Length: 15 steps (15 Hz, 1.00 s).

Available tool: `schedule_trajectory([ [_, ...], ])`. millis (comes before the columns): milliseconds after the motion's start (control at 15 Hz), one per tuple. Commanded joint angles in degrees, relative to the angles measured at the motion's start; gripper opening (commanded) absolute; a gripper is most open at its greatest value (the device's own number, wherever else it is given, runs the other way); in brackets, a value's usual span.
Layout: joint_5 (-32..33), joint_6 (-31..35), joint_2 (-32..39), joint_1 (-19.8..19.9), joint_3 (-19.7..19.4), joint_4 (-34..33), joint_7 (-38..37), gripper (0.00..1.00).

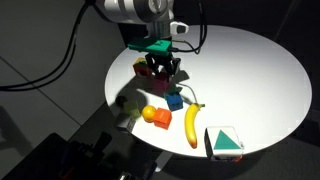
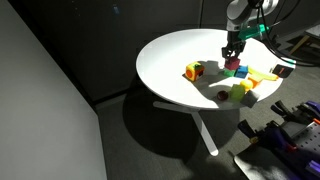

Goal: Pick up the maroon block and put it on the lime green block

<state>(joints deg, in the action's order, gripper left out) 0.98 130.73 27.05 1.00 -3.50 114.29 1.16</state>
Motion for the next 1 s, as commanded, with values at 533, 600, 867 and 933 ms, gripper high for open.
schedule_trajectory([
  [533, 0.16, 1.14, -0.56, 1.14, -0.43, 0.34, -1.17, 0.31],
  [600, 0.10, 1.26, -0.51, 1.23, -0.41, 0.30, -1.09, 0.31],
  [867, -0.32, 2.17, -0.28, 1.62, -0.18, 0.27, -0.54, 0.31],
  [933, -0.42, 2.47, -0.15, 1.71, -0.10, 0.23, -0.36, 0.31],
])
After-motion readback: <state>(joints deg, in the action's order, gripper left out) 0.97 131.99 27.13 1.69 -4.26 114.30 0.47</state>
